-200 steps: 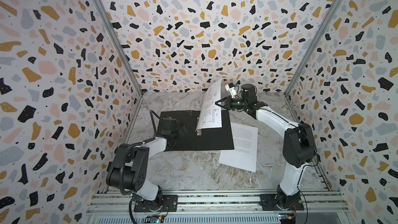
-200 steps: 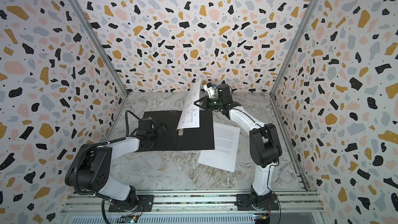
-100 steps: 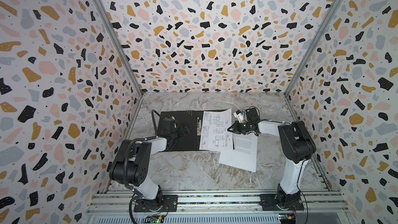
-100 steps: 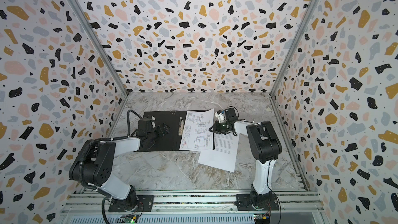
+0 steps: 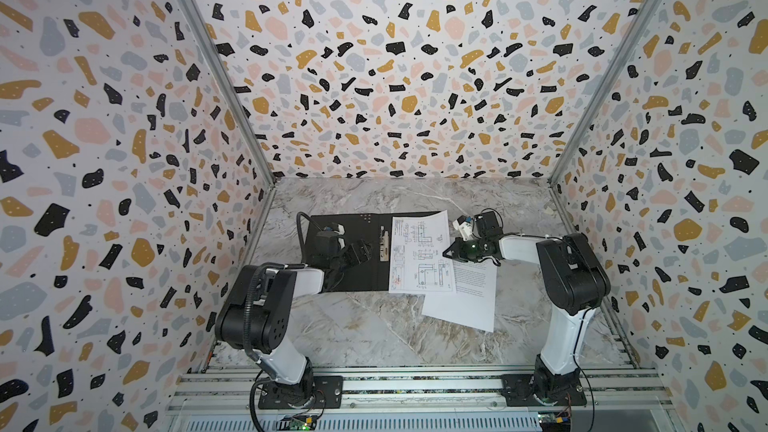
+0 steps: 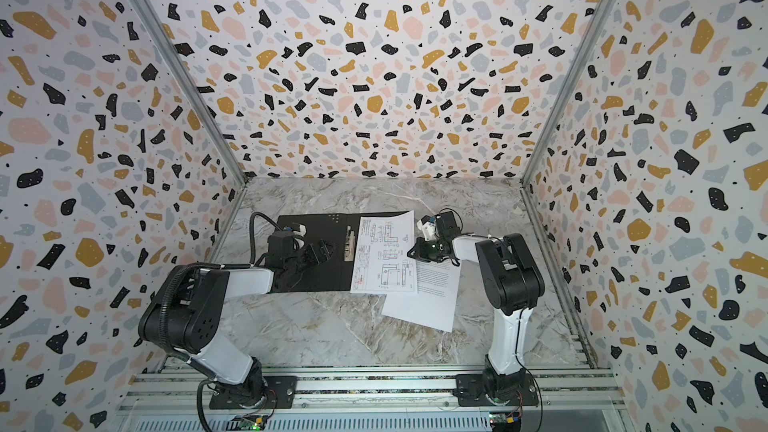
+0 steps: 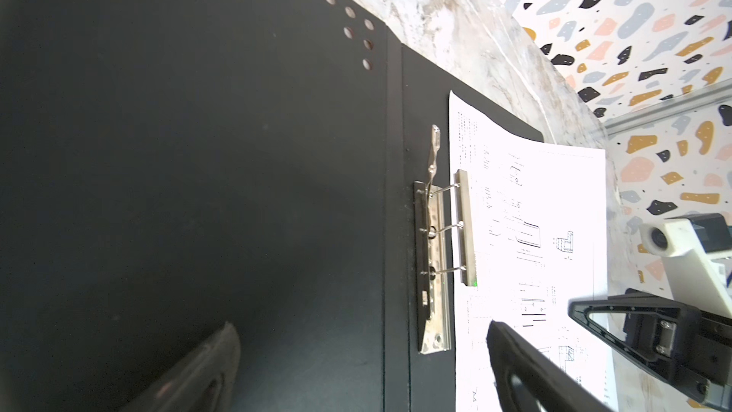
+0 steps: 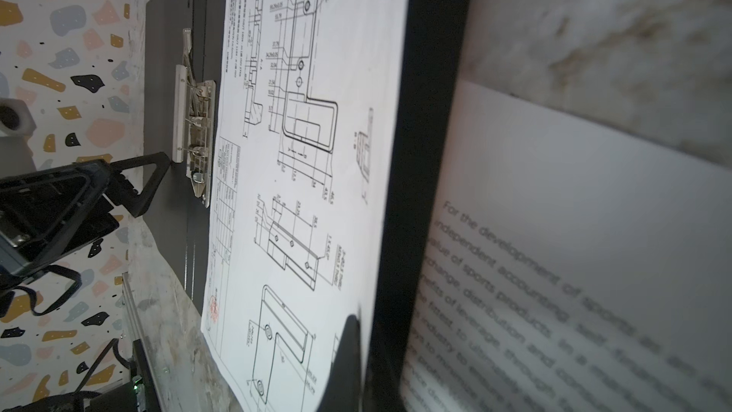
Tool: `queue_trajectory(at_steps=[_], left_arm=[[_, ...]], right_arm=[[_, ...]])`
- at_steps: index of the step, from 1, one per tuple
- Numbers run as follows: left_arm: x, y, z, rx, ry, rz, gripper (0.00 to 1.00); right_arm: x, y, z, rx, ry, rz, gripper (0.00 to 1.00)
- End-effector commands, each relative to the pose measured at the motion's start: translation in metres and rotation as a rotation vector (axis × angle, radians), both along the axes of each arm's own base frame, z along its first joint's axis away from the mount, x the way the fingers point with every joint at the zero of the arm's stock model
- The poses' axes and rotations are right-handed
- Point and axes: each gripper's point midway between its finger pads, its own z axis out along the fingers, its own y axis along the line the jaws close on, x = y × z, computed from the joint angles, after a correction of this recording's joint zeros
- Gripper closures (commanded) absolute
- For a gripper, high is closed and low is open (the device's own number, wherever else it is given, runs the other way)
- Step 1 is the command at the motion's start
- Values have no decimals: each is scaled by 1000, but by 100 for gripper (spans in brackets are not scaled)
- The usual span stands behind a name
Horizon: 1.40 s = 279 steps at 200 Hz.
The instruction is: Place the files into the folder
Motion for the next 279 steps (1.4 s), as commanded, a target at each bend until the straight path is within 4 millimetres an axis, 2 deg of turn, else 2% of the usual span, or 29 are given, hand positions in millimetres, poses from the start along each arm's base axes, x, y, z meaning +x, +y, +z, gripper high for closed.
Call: queue_trajectory(at_steps=[1,31,46,65,78,106,121,150,173,198,214,226,234,255,279], left_arm=[[-32,0,-41,14,157,-24,0],[-31,-2,-41,10,155,-25,0],[-32,-2,-43,10,160,-23,0],[-33,-1,-46,12,172,-18,0],[-33,-1,-48,10,175,-15,0],[-33,-2,-49,2,176,-12,0],[-32,-2,-49,-1,177,-10,0],[-33,0,-52,10,186,-1,0],[-36,1,-55,6,195,5,0],[-38,-1,-57,-13,195,6,0],[-38,-2,-60,-27,202,12,0],[-38,-3,-60,-41,202,12,0],[-38,-4,-60,-49,202,14,0],[-38,-3,-59,-57,199,24,0],[-38,-3,-59,-53,196,26,0]], right_arm=[[8,2,13,11,-50,11,100],[11,2,17,16,-61,4,100],[14,4,27,31,-71,-2,100],[19,9,51,60,-92,-1,100],[23,17,76,90,-126,14,100],[26,49,138,186,-199,77,100],[26,70,161,235,-214,114,100],[25,115,189,310,-213,194,100],[25,142,205,371,-215,239,100],[23,160,233,456,-233,281,100],[22,164,249,496,-254,301,100],[22,163,250,491,-265,307,100],[24,159,242,467,-264,302,100],[26,138,207,404,-229,256,100],[26,98,162,377,-172,165,100]])
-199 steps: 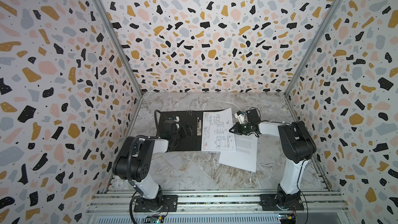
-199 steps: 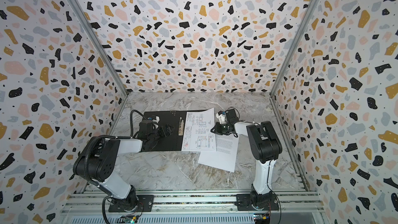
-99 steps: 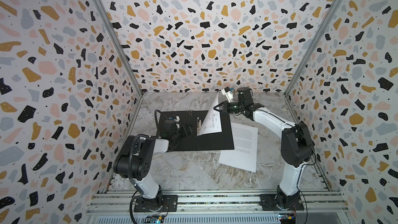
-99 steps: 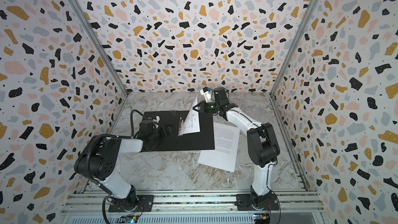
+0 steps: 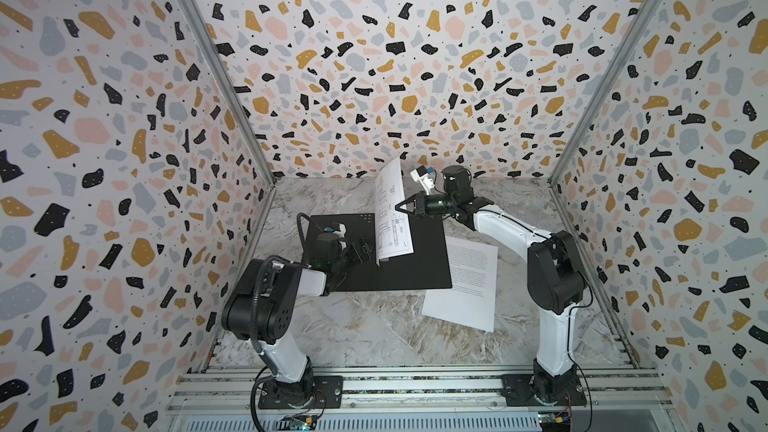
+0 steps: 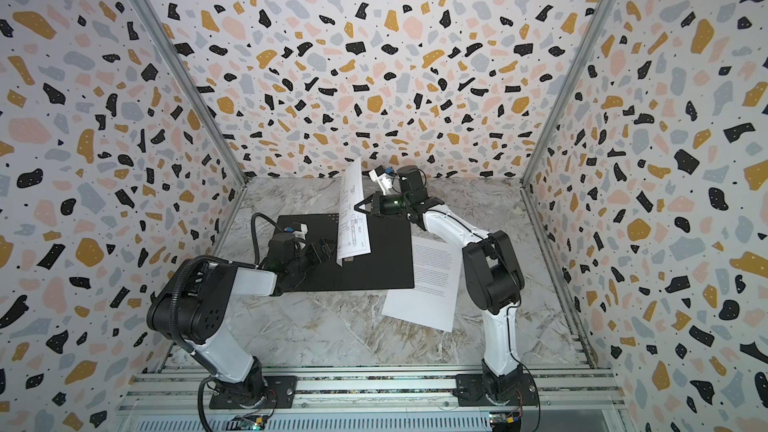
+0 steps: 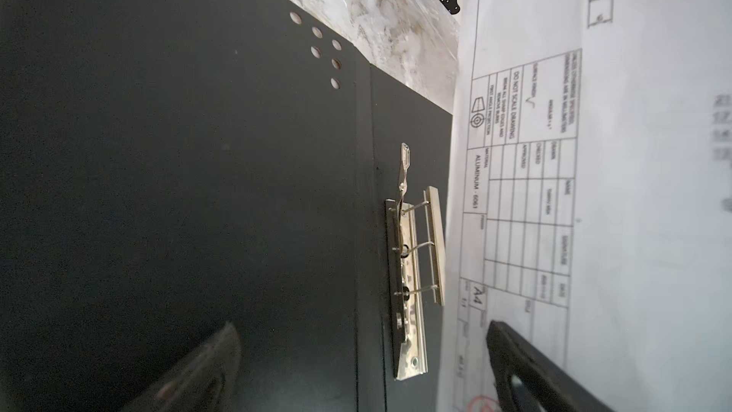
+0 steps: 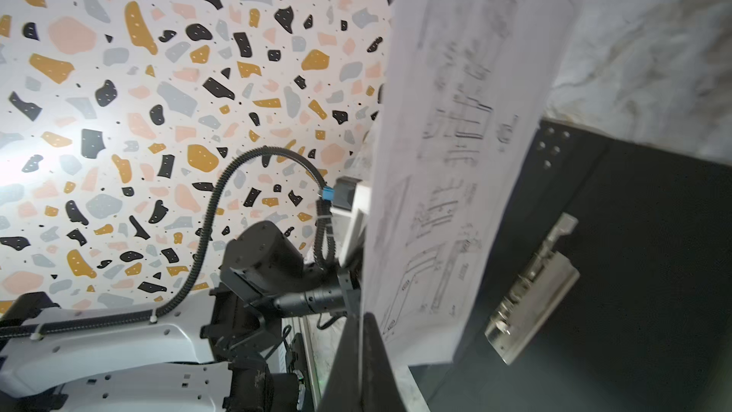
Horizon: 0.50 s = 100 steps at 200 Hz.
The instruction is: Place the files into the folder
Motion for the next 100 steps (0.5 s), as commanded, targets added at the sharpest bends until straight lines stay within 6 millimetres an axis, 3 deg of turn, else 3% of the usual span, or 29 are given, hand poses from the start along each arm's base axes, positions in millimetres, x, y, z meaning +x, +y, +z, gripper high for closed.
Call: queue_trajectory(at_steps=[1,29,51,100], left_arm=[[-46,7,-60,23,259,14,0],[-44,6,-58,20,254,15,0],[-43,6,-57,19,254,15,0],[-46,7,-59,26,258,12,0]], right_arm=[[0,-41,-24,-23,22,-73,100],[-1,-82,-75,-114,81,-147,100],[-3,-100,-102,-165,104,-168,100],[-7,-118,-136,-236,137,-179,100]])
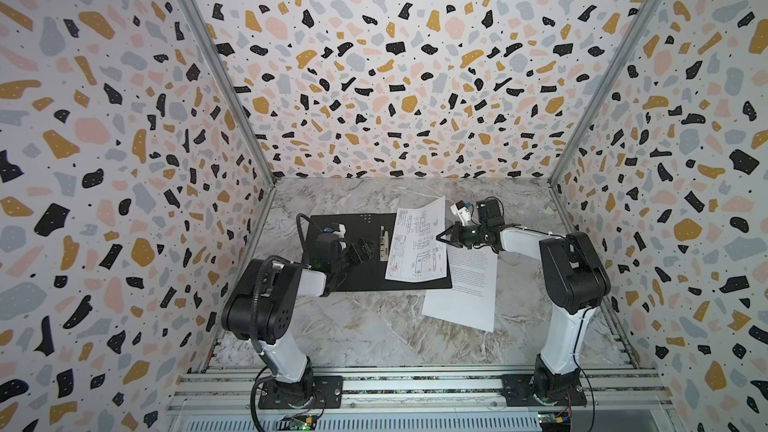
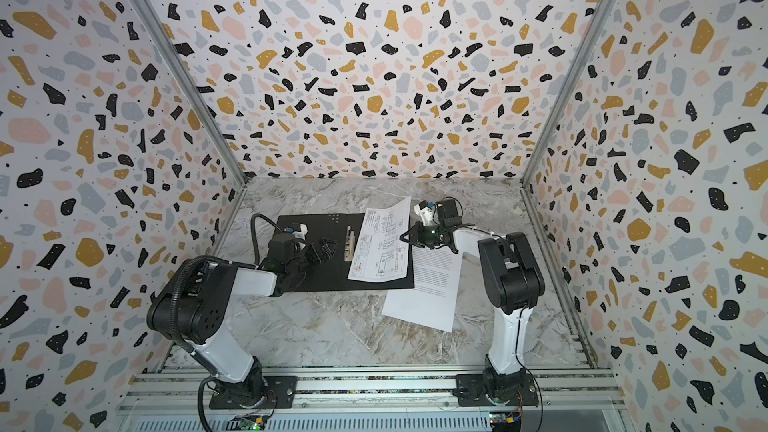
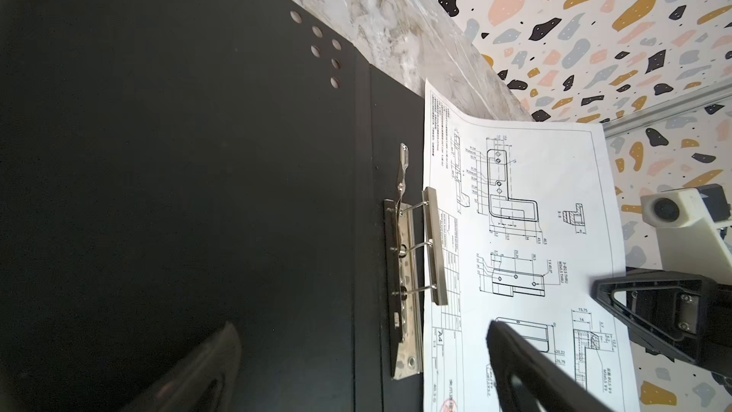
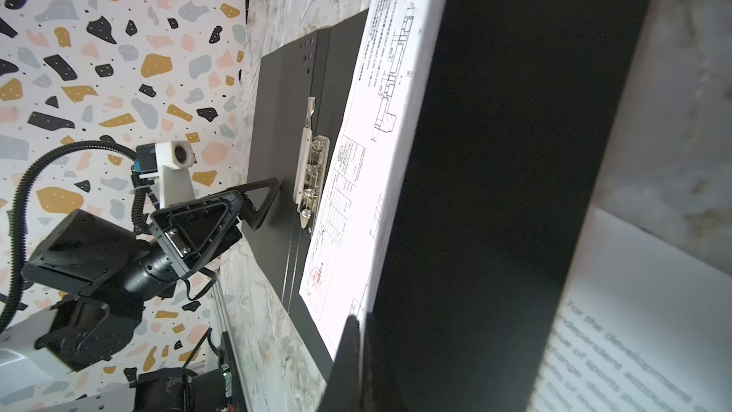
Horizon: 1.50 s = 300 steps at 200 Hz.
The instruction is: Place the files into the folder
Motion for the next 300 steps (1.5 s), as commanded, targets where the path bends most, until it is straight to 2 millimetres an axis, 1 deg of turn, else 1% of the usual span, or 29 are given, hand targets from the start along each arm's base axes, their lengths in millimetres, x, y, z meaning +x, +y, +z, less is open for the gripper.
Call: queue_trajectory(at_steps=[1,16,26,73,138,178,218,263,300], left_arm=[[-46,7,-60,35,257,8,0],[-47,7,-61,35,260,8,0],[-47,7,-61,35,259,8,0],[-48,7,-61,37,257,7,0],[-49,7,-63,38,261,2,0],[-49,7,-63,36,260,-1,0],[-50,7,-63,38,261,-4,0],[-50,7,-62,40,259,-3,0],[-51,7,-63,41,261,-3,0]], right_arm=[[-4,-5,-7,-35,-23,18,100],[-7,-5,-15,-31,-4,17,100],[-8,-4,-16,-21,-1,16,100],[-8,7,-9,14,-43,57,100],[-5,14,-8,8,-81,144,100],[3,14,-14,-11,-71,135,100],[4,14,-19,-27,-64,142,100],[-2,12,-24,-31,-44,142,100],[0,11,-27,-35,-28,123,100]])
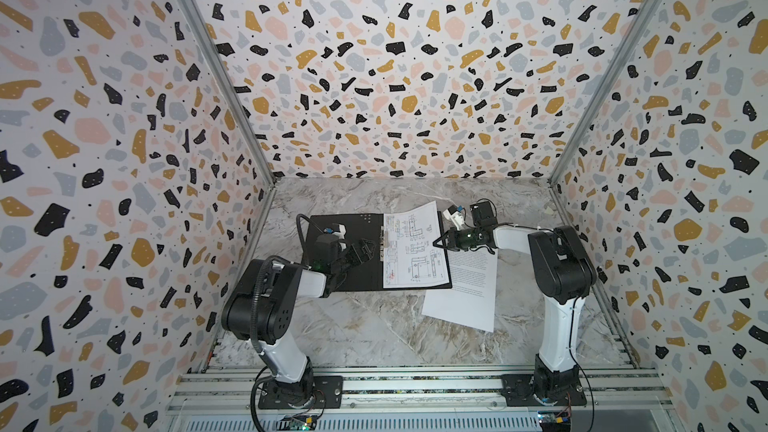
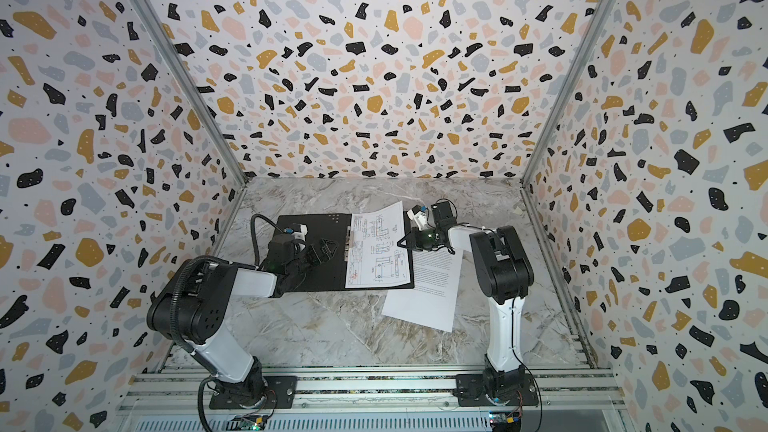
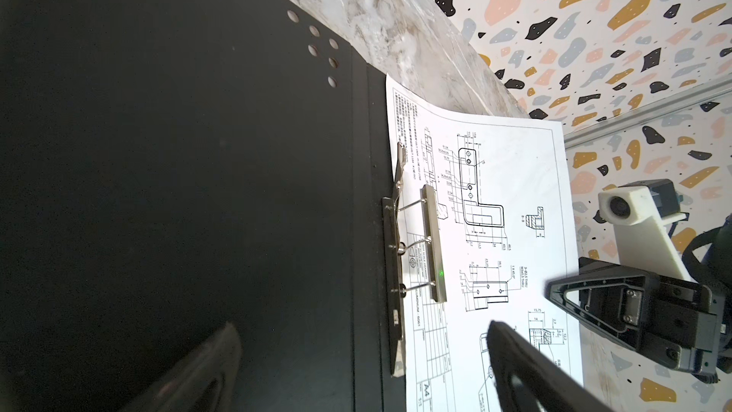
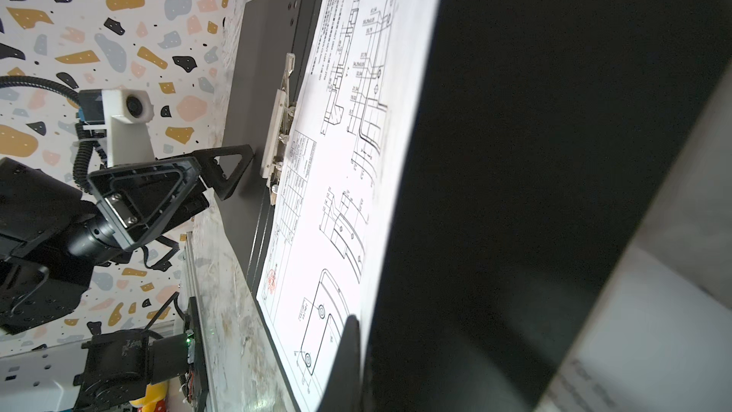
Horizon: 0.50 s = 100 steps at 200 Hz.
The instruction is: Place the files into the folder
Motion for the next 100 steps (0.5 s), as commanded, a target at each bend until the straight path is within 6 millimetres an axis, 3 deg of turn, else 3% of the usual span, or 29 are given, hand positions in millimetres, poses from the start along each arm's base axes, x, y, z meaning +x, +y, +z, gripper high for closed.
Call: queue_trajectory(at_steps=[1,54,100], left_arm=[[-50,7,-63,42,271,2,0],[-51,8,-63,45,272,3,0],[-50,8,-62,46,268,4,0]], right_arm=[[1,1,3,-4,-1,-2,100],[2,1,0,-7,13,-16,99],[3,-4,-2,-31,20,-41,75]])
